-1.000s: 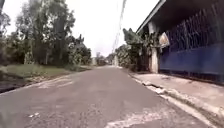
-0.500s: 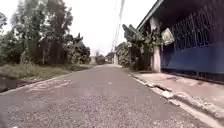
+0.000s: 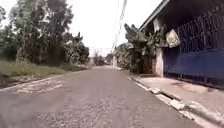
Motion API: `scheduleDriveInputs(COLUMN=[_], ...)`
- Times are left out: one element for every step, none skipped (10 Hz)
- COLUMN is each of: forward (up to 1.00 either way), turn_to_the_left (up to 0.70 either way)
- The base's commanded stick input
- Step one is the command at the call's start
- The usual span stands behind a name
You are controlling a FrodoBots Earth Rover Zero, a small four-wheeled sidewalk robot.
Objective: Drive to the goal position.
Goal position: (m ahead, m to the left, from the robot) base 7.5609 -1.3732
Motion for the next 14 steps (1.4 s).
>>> scheduleDriveInputs(forward=[0.70, 0.70, 0.70, 0.70, 0.70, 0.70, 0.70, 0.70, 0.70, 0.70, 0.70, 0.70, 0.70, 0.70], turn_to_the_left=[0.00, 0.00, 0.00, 0.00, 0.00, 0.00, 0.00, 0.00, 0.00, 0.00, 0.00, 0.00, 0.00, 0.00])
